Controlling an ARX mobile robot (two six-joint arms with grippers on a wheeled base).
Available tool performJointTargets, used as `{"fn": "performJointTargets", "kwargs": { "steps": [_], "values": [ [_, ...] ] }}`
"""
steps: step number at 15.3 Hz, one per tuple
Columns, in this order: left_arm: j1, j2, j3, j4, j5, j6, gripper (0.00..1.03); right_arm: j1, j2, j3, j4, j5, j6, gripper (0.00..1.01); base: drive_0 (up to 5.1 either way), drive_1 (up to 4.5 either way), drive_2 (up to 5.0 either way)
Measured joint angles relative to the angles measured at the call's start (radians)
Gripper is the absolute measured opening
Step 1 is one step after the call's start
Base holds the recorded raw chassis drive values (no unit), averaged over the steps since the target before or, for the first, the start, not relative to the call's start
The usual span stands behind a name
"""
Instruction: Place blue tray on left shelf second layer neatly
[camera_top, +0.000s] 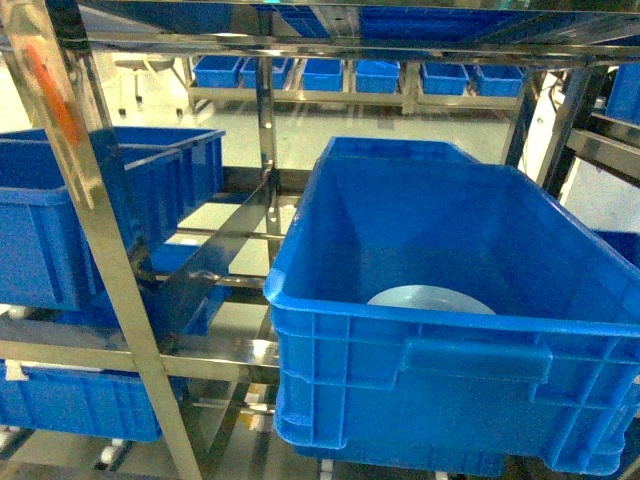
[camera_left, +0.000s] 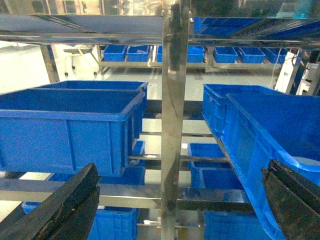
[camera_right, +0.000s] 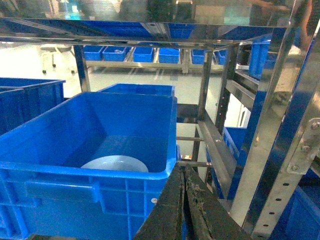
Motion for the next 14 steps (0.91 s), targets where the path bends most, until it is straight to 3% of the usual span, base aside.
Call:
{"fn": "performJointTargets", "kwargs": {
  "steps": [5,6,13,14],
  "values": [
    [0.000,0.000,0.000,0.000,0.000,0.000,0.98,0.000,0.000,0.000,0.000,0.000,0.000,0.02,0.0,0.00,0.0],
    [0.000,0.000,0.000,0.000,0.000,0.000,0.98,0.000,0.000,0.000,0.000,0.000,-0.001,0.08,0.0,0.00,0.0],
    [0.000,0.000,0.000,0.000,0.000,0.000,0.98,0.000,0.000,0.000,0.000,0.000,0.000,0.99,0.0,0.00,0.0],
    [0.000,0.000,0.000,0.000,0.000,0.000,0.98,0.000,0.000,0.000,0.000,0.000,0.000,0.97,0.0,0.00,0.0]
  ]
}}
